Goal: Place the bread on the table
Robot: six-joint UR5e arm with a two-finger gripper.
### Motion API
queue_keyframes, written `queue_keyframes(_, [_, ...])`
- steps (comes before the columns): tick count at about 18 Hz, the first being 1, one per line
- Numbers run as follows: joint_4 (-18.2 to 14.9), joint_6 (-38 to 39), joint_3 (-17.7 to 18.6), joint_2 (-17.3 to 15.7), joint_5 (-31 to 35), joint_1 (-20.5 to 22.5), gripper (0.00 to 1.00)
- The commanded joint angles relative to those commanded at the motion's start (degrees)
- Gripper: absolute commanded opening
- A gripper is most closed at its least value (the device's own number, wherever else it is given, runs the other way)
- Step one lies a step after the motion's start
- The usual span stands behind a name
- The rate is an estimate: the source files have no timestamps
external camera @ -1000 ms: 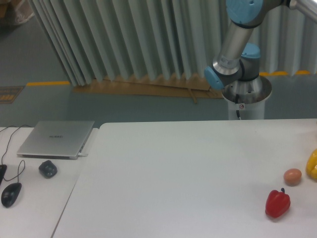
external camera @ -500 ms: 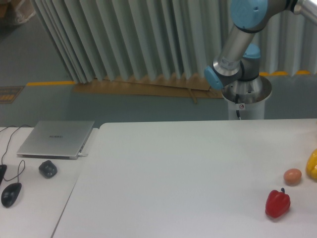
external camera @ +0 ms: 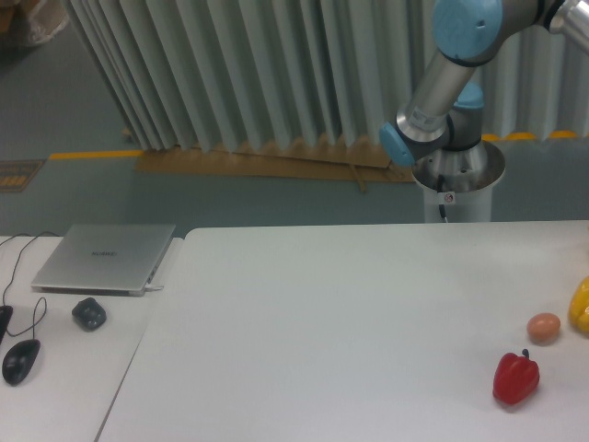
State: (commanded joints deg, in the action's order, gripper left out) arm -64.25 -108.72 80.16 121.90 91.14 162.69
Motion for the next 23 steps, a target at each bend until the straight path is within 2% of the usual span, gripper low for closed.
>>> queue_keyframes(4, [0.1, 0.2, -0.1, 0.4, 0.0, 0.0, 1.00])
queue_keyframes(5, [0.0, 0.2, -0.2, 0.4, 0.1, 0.0, 0.97])
queue_keyframes(6, [0.0, 0.1, -0.2, 0.3, 0.2, 0.0, 0.72])
queue_keyframes(7, [-0.1, -0.1, -0.1, 0.0, 0.1, 0.0, 0.57])
queue_keyframes(10, [-0.2, -0.7, 0.2, -0.3, 0.3, 0.1, 0.39])
queue_keyframes(14, [-0.3, -0.8, 0.4, -0.5, 0.2, 0.1, 0.30])
queue_keyframes(23, [-0.3, -0.3, 0.9, -1.1, 0.1, 0.1, 0.20])
